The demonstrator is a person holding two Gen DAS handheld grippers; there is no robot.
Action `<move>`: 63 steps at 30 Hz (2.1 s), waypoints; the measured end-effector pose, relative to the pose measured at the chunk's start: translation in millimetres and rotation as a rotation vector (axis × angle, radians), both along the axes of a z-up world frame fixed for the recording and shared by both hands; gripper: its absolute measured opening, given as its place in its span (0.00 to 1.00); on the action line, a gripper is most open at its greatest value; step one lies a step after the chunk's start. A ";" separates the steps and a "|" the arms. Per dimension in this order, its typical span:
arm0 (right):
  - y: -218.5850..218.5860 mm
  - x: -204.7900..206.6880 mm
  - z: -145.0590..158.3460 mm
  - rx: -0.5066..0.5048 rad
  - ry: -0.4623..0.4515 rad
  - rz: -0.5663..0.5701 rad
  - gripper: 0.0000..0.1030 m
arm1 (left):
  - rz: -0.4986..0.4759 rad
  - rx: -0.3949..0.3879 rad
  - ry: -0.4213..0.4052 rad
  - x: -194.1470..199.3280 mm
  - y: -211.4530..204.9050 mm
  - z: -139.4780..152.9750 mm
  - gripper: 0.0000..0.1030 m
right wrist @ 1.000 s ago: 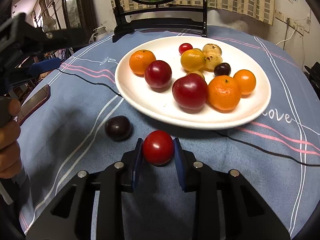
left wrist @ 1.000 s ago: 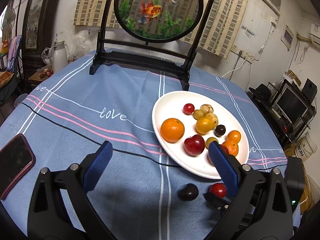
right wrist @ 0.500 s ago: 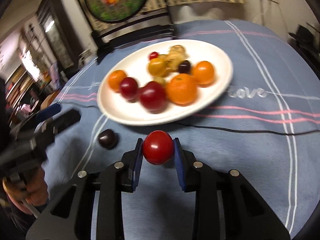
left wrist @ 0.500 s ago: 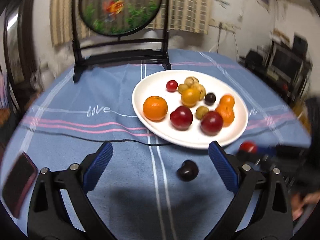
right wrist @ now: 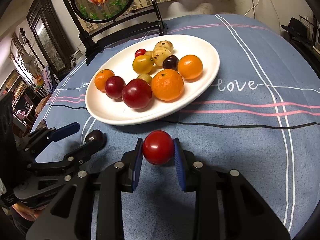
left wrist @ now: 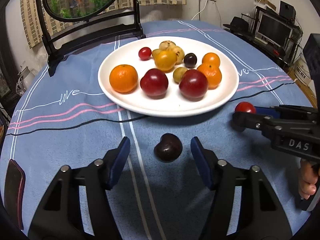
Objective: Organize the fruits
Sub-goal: 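Grasp the dark plum with the left tool while the right tool holds the red plum, then lower both plums onto the white plate and open both tools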
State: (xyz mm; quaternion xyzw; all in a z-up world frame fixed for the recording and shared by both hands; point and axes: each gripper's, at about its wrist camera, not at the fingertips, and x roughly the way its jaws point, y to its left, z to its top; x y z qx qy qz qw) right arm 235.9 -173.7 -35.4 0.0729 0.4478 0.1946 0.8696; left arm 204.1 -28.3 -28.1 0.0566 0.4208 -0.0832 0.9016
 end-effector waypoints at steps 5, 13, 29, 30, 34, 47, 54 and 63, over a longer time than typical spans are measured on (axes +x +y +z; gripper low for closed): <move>1.4 -0.8 -0.1 -0.006 0.001 0.006 0.30 | -0.016 0.024 0.007 3.6 -4.6 -6.0 0.55; 2.3 -0.9 -1.0 -0.014 0.000 0.005 0.30 | -0.021 0.048 0.029 8.8 -8.5 -13.7 0.43; -1.9 -0.2 -5.6 -0.039 -0.003 -0.017 0.30 | -0.049 0.019 0.019 -4.0 -8.2 -13.3 0.30; -2.5 -1.2 -4.9 -0.037 -0.006 -0.016 0.30 | -0.049 0.001 0.023 -7.1 -6.4 -12.5 0.30; -1.5 -7.4 -1.1 -0.019 -0.017 -0.002 0.30 | -0.057 -0.063 0.012 -22.7 -2.3 -6.8 0.30; 3.8 -11.2 32.2 0.038 -0.200 0.007 0.31 | 0.025 -0.208 -0.143 5.3 11.4 45.3 0.30; 10.5 43.2 46.9 0.051 -0.258 -0.044 0.31 | 0.108 -0.188 -0.158 69.8 7.9 54.5 0.29; 9.1 83.9 40.6 0.060 -0.240 -0.081 0.31 | 0.158 -0.169 -0.110 120.8 11.7 44.8 0.49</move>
